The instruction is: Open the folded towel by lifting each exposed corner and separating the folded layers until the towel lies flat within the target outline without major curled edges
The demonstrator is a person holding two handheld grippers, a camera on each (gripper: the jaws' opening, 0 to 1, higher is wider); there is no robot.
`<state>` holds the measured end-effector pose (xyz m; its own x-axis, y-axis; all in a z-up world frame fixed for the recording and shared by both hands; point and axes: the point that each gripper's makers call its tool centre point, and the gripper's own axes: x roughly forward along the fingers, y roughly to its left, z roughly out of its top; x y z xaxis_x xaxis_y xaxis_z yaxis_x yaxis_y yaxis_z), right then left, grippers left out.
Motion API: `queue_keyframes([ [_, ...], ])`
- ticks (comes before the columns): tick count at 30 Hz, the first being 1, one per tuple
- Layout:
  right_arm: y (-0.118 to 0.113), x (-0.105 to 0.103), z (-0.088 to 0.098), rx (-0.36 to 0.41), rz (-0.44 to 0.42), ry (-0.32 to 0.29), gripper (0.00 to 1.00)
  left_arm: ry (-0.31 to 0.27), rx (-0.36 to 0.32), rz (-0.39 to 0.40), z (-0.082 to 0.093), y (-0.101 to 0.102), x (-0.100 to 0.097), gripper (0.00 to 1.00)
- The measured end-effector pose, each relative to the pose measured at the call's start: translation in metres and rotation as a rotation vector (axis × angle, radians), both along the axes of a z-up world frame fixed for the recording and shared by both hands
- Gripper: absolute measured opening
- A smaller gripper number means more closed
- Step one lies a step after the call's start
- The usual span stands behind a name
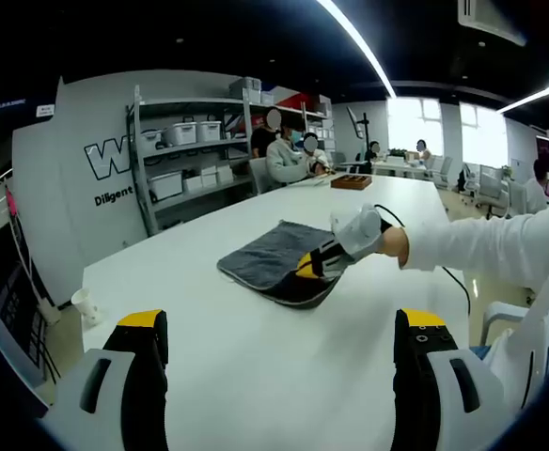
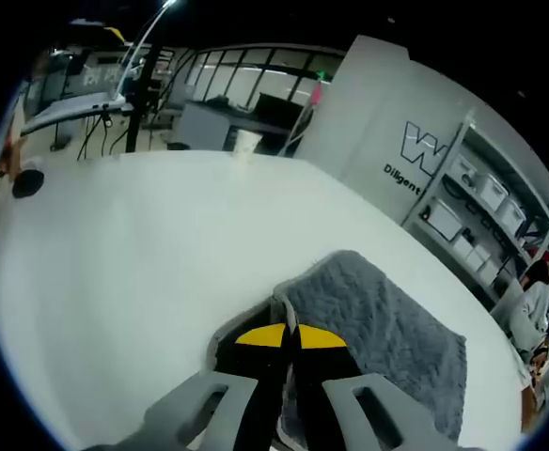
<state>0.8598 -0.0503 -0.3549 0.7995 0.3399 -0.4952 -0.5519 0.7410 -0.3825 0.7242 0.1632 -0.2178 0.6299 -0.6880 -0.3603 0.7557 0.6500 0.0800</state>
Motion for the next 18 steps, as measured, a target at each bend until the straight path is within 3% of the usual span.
queue_keyframes([
  [18,-0.057,0.012,0.010,0.049,-0.144,-0.029,0.00,0.001,0.008,0.000,-0.002,-0.002,-0.002,0.99],
])
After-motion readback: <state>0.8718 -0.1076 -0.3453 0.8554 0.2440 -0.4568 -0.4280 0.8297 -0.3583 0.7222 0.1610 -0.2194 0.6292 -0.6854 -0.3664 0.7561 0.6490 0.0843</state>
